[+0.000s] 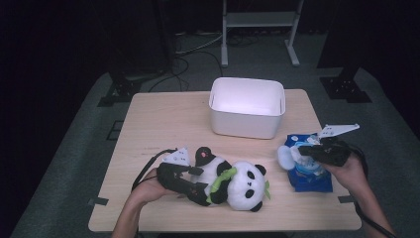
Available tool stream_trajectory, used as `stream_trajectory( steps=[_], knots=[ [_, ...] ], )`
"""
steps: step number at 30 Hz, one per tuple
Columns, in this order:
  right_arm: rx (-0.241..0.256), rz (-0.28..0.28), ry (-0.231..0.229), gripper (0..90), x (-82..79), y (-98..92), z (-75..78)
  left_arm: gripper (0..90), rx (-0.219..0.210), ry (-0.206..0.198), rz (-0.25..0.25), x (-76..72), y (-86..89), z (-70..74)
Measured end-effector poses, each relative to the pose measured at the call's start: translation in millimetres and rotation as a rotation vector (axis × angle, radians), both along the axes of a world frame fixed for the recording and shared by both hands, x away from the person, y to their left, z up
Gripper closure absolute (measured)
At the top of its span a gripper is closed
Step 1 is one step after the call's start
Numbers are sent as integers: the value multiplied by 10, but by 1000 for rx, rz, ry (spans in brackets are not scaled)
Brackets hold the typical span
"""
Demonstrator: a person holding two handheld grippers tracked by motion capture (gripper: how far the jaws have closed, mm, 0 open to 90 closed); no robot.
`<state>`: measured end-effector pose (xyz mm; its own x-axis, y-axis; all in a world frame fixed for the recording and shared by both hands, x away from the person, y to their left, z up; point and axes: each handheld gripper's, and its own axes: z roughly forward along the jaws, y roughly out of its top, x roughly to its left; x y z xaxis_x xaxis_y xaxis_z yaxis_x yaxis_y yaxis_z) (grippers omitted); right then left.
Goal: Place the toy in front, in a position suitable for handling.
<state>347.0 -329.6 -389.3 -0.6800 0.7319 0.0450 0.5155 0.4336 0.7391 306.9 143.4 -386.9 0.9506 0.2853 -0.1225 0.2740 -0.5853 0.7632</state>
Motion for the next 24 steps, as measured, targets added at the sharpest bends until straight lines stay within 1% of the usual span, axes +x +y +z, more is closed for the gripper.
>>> stream_trajectory(
  steps=[2, 5, 8, 9, 10, 11, 12, 17, 20, 21, 22, 23, 24],
  knots=[
    [4, 0, -8, 853, -14, 2, 35, 451, 0, -1, 0, 0, -1, 0],
    [18, 15, -23, 856, -42, 22, 115, 451, 0, 0, 1, 0, 1, -1],
    [21, 19, -34, 856, -55, 40, 158, 451, -1, 1, 0, 4, 4, -4],
    [29, 26, -38, 856, -59, 48, 186, 451, -2, 1, 0, 4, 4, -5],
    [28, 34, -46, 857, -67, 67, 233, 449, -2, 2, 0, 5, 5, -7],
    [28, 34, -46, 857, -67, 67, 233, 449, -4, 3, -1, 6, 5, -8],
    [35, 40, -49, 857, -73, 91, 274, 450, -4, 5, 0, 6, 6, -9],
    [51, 59, -62, 857, -110, 153, 344, 450, -4, 4, -1, 8, 9, -10],
    [74, 91, -68, 857, -155, 231, 388, 449, -4, 6, -2, 8, 9, -12],
    [74, 110, -74, 857, -173, 275, 405, 449, -4, 6, -2, 8, 10, -12],
    [65, 139, -83, 857, -205, 361, 434, 449, -4, 6, -2, 8, 10, -13],
    [65, 139, -83, 857, -205, 361, 434, 449, -4, 6, -2, 8, 10, -13],
    [63, 165, -87, 857, -229, 457, 460, 449, -4, 5, -1, 8, 10, -13]
  ],
)
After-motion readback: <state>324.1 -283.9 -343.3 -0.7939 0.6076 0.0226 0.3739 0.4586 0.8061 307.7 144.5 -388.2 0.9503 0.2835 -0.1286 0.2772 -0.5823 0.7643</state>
